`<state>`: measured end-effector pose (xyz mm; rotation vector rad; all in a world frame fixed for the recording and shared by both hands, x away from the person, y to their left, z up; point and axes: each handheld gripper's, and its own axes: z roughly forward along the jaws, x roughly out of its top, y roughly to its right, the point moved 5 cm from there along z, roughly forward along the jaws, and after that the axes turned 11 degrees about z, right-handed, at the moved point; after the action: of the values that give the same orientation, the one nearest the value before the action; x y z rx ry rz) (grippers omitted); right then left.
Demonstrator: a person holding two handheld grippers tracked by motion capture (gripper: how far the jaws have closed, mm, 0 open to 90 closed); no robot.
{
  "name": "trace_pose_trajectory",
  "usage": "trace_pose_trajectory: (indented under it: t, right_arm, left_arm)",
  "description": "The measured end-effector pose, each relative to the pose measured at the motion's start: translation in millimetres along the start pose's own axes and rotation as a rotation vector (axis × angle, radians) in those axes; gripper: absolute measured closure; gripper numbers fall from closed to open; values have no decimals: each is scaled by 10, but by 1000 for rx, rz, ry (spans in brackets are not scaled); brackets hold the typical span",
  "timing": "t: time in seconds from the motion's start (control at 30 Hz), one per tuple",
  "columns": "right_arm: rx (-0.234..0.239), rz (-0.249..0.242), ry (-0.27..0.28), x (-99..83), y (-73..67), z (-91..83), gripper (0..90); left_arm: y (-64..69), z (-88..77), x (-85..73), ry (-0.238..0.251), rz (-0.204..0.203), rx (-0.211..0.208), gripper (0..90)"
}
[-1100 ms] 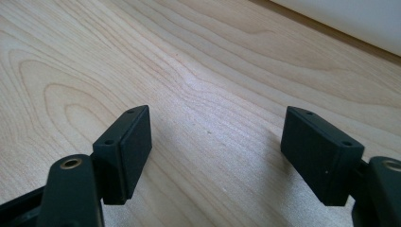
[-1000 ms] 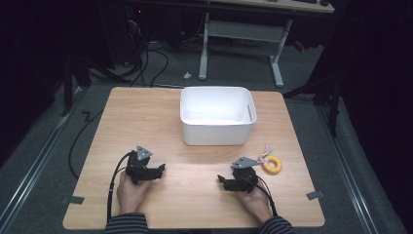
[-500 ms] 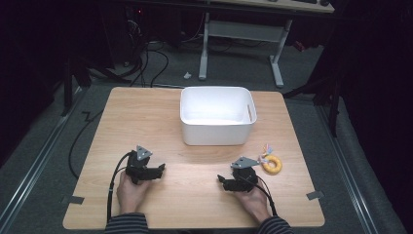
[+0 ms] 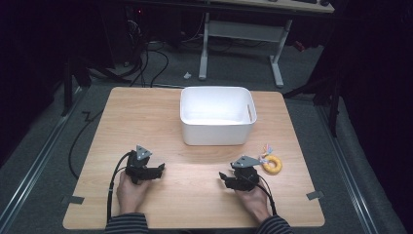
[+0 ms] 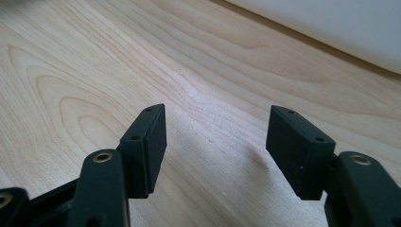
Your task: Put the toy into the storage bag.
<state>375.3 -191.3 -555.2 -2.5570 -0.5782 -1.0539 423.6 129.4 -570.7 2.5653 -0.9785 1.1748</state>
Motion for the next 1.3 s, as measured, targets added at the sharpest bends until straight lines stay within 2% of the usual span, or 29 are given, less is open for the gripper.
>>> trace_pose_trajectory:
  t: [0.33, 0.6, 0.77, 1.03, 1.13, 1.3]
  right_arm:
    - [12, 10, 4, 18, 37, -81, 426]
    - [41, 33, 17, 36, 83, -202, 435]
    - [41, 37, 16, 36, 119, -249, 443]
    - [30, 38, 34, 100, 227, -427, 459]
    - [23, 36, 22, 94, 263, -455, 467]
    - [19, 51, 38, 121, 333, -544, 472]
  left_arm:
    - [-2, 0, 0, 0, -1, 1, 181]
    - [-2, 0, 0, 0, -1, 1, 181]
    - [-2, 0, -1, 0, -1, 2, 182]
    - [-5, 0, -1, 0, -4, 4, 182]
    - [-5, 0, -1, -1, -4, 5, 182]
    - [-6, 0, -1, -1, -4, 5, 181]
